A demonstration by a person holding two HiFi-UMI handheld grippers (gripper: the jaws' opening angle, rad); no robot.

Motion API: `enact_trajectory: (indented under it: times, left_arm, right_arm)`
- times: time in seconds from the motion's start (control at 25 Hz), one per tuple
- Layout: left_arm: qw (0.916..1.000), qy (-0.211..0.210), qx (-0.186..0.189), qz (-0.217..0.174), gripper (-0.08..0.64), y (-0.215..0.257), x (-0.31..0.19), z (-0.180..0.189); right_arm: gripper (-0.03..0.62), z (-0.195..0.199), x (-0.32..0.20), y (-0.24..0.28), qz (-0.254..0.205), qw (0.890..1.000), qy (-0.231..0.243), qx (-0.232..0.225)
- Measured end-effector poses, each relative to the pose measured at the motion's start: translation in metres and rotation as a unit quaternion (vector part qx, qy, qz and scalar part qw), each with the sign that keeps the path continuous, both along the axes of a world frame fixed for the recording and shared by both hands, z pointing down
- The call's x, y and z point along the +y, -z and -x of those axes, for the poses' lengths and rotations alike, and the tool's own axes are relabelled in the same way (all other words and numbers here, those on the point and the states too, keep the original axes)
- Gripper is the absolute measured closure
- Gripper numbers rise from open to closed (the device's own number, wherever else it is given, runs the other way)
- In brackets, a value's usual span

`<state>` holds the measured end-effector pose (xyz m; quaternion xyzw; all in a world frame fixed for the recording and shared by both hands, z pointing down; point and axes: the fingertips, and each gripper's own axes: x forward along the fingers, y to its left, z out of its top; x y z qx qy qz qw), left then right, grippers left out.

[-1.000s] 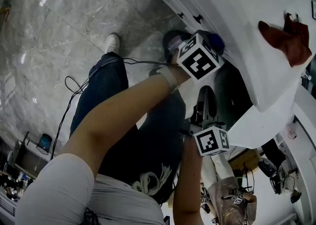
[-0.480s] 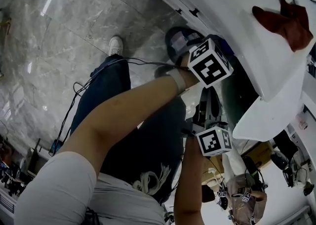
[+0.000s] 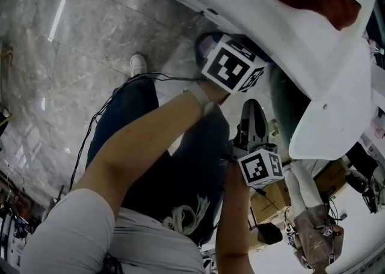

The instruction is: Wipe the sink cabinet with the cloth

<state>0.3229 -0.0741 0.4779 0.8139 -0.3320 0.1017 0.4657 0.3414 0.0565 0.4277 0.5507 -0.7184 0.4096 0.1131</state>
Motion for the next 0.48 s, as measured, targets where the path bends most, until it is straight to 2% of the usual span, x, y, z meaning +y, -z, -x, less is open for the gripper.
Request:
enact_trajectory:
  times: [0.36, 0.48]
  left_arm:
    - [0.999, 0.035, 0.019, 0.02, 0.449, -0.003, -0.003, -0.004]
    - [0.9991, 0.036, 0.009, 0.021, 0.449, -0.017, -0.003, -0.005]
  right_arm:
    - [0.555, -0.009, -0.001, -0.001, -0.009, 1.0, -0.003, -0.009]
    - [0.555, -0.009, -0.002, -0.009, -0.011, 1.0, 0.005, -0.008]
